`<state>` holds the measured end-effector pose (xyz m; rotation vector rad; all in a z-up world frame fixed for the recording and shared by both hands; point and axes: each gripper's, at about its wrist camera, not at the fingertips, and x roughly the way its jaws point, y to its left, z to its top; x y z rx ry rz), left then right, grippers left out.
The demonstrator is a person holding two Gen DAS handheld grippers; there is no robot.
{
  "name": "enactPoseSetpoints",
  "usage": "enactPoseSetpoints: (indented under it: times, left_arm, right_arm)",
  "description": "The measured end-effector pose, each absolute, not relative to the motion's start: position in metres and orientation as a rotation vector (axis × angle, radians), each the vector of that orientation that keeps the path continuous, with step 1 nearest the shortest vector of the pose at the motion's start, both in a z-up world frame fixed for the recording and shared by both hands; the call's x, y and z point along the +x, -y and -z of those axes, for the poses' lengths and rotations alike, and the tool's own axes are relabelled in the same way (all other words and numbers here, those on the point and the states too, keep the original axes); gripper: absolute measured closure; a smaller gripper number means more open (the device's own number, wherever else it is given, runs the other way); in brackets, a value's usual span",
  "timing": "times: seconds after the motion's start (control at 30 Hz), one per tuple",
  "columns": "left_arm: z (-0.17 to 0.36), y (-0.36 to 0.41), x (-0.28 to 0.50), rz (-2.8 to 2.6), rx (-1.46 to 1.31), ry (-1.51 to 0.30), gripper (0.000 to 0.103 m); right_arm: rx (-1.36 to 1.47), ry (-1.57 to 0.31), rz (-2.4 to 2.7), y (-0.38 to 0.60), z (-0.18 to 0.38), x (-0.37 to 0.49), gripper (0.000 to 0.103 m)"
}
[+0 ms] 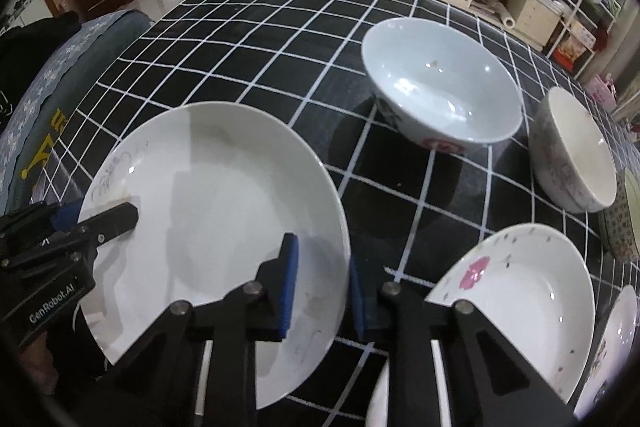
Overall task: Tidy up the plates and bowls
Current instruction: 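Reach the left tool to the plain white plate and grip its rim, then grip the rim of the pink-flower plate with the right tool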
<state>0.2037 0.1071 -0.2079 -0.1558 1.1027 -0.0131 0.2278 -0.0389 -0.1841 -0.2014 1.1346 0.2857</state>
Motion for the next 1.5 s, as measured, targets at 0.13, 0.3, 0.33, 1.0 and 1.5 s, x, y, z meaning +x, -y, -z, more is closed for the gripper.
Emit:
enactPoseSetpoints:
  times: [0.13, 0.3, 0.33, 1.0, 1.5]
  left_arm:
    - [0.205, -0.107, 0.199, 0.02, -0.151, -1.113, 0.074]
    - [0.199, -0.108, 0.197, 0.009, -0.157, -1.101, 0.075]
    - [0.2, -0.108, 0.197, 0.009, -0.157, -1.102, 0.075]
    - [0.166, -0.106, 0.171, -0.093, -0.086, -1.06, 0.077]
    - [0.143, 0.035, 0.16, 0.211, 0.046, -1.014, 0.077]
  right_arm:
    - [-0.206, -1.133, -0.277, 0.037, 0.177, 0.223, 0.076]
    - [-0.208, -1.146, -0.27, 0.034, 0.177, 0.229, 0.076]
    - [-0.205, -1.153, -0.269, 0.034, 0.179, 0.23, 0.076]
    - [-0.081, -1.065, -0.264, 0.09, 0.139, 0.199, 0.076]
    - [0.047, -1.03, -0.12, 0.204, 0.125, 0.155, 0.076]
